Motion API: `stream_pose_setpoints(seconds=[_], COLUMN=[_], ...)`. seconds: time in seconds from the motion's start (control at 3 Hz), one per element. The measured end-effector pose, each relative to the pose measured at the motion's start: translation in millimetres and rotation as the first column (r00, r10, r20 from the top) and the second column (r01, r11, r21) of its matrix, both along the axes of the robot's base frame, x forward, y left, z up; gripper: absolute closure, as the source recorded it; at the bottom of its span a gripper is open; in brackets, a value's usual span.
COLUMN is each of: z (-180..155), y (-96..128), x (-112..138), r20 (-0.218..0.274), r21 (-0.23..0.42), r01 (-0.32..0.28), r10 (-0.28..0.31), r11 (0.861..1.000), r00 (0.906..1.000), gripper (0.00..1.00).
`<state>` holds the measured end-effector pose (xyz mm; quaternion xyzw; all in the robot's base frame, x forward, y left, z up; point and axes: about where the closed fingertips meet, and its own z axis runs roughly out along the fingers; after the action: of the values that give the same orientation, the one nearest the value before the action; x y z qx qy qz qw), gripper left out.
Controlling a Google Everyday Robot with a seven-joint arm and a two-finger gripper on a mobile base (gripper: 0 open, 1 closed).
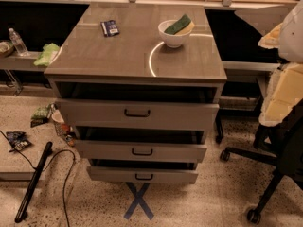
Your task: Pick sponge from white bowl and place on counter
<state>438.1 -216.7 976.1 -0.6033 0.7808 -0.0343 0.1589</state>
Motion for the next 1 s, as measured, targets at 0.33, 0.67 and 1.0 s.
stream_pose_setpoints(seconds=[0.33,0.67,1.0], z=[0,2,6], y=[1,4,-8], x=[4,27,82], r20=[0.011,0.065,0.142], r21=[0.008,0.052,0.221], r01=[0.005,0.033,0.083], r10=[-0.005,-0.037,-0.116], r11=[1.000,0.998,0.972], r00=[0.9999,0.9972,0.9831], gripper=[0.00,0.00,0.00])
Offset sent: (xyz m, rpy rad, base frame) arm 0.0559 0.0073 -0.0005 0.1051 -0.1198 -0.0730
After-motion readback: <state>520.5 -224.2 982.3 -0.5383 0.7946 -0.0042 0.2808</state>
